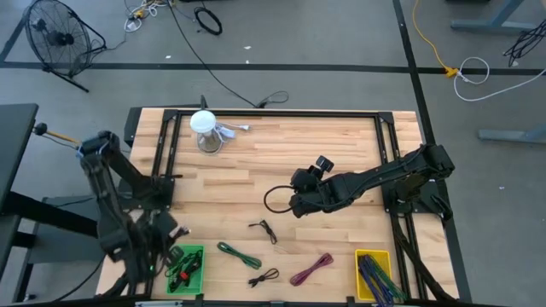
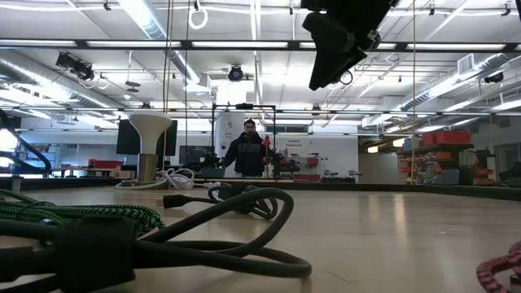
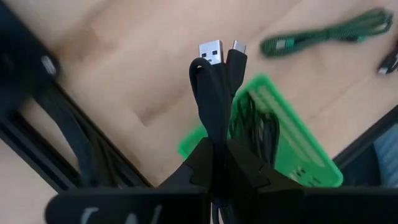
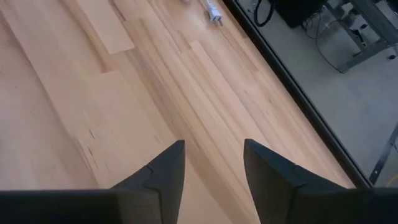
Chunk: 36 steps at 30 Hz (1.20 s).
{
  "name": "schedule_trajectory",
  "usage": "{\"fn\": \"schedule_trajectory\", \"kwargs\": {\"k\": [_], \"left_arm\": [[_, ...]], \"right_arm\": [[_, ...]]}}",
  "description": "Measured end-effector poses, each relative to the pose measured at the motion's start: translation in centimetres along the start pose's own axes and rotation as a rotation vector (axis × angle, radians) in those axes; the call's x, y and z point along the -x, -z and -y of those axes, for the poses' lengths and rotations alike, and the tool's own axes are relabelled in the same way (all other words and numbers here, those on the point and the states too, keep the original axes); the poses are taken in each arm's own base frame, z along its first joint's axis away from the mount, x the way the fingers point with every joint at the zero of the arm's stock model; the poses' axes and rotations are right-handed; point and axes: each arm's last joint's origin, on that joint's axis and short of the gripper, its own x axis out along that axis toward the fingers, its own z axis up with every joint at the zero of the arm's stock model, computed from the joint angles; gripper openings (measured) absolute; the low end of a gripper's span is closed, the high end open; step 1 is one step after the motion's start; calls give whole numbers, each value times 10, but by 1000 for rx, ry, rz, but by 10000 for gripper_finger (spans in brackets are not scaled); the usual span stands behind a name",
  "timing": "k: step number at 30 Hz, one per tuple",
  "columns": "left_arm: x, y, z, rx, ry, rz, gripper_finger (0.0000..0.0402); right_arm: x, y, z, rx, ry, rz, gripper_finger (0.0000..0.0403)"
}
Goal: Pick & Place USB Port
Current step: Put the black charger cable into the green bin
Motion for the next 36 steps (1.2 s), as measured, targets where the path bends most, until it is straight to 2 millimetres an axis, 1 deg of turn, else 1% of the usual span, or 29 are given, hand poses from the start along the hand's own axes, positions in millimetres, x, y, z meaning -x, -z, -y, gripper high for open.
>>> {"fn": "schedule_trajectory", "kwargs": {"k": [6,9,12,16,21,26,29,36], "left_arm": [[-26,41,19,61,21,-69,25],[-36,52,26,64,35,-99,25],[-42,54,26,83,-9,-80,25],[-43,50,29,125,-6,-88,25],[-50,44,41,169,12,-128,25],[-58,41,45,195,-56,-193,29],[-58,39,45,198,-64,-195,39],[-58,40,48,167,-29,-205,45]], "right_arm": [[0,-2,-1,-25,-10,18,164],[-1,-4,-1,-35,-12,25,164],[-3,-6,1,-34,-9,27,164],[-8,-8,5,-43,3,22,164],[-13,-11,9,-52,18,15,164],[-15,-12,11,-61,21,15,164],[-15,-12,11,-62,18,16,164],[-15,-12,11,-61,16,17,164]]}}
